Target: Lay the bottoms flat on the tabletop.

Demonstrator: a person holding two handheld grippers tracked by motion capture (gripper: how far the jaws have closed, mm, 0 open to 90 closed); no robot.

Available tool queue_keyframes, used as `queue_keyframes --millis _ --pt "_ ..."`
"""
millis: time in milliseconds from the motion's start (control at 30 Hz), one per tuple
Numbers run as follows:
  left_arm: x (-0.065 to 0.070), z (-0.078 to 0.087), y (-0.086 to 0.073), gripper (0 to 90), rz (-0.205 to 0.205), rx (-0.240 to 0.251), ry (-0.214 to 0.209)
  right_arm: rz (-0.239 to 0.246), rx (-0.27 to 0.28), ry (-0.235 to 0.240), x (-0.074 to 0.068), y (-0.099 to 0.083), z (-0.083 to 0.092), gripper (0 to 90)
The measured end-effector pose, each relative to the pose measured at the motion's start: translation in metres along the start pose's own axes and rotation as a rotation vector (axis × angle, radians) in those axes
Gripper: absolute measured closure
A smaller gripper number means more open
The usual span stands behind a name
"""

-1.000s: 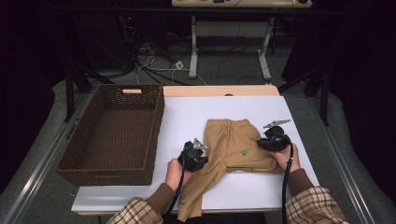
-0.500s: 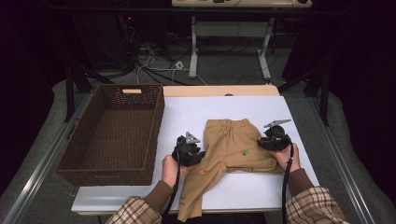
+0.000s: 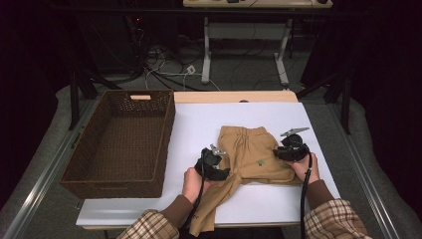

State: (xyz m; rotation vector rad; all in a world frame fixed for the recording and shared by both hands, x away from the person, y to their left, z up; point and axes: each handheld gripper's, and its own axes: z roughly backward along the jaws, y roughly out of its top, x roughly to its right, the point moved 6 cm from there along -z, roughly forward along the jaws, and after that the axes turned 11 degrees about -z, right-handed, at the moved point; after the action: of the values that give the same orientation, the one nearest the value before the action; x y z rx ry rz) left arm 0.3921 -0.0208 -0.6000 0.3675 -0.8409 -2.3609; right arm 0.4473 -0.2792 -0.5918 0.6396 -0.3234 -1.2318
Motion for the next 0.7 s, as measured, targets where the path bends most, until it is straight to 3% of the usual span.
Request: queue_keyframes --millis 100,200,433,567,700 --pt "-0.0004 -0.0007 -0.0004 44.7 -0.008 0.02 0.007 -0.006 0.005 0.005 -0.0003 -0.0001 -0.0005 71.9" --pt "0.0006 -0.0016 -0.0008 54.0 -0.02 0.05 0.004 -0.011 0.01 0.008 -0.0006 0.0 -0.0011 73.4" --pt "0.0062 -0.0033 0.0012 82.9 -0.035 0.084 -0.058 -0.013 0.016 0.016 -0.0024 -0.0001 -0.0015 80.6" --pt "0.0041 -0.0015 0.0013 85.1 -0.044 0.075 -0.072 -0.01 0.023 0.02 -0.0022 0.0004 -0.0005 83.5" --pt "-0.0017 0.004 -0.0014 85.4 -0.062 0.059 -0.024 -0.003 0.032 0.025 -0.0014 0.0016 0.0031 84.3"
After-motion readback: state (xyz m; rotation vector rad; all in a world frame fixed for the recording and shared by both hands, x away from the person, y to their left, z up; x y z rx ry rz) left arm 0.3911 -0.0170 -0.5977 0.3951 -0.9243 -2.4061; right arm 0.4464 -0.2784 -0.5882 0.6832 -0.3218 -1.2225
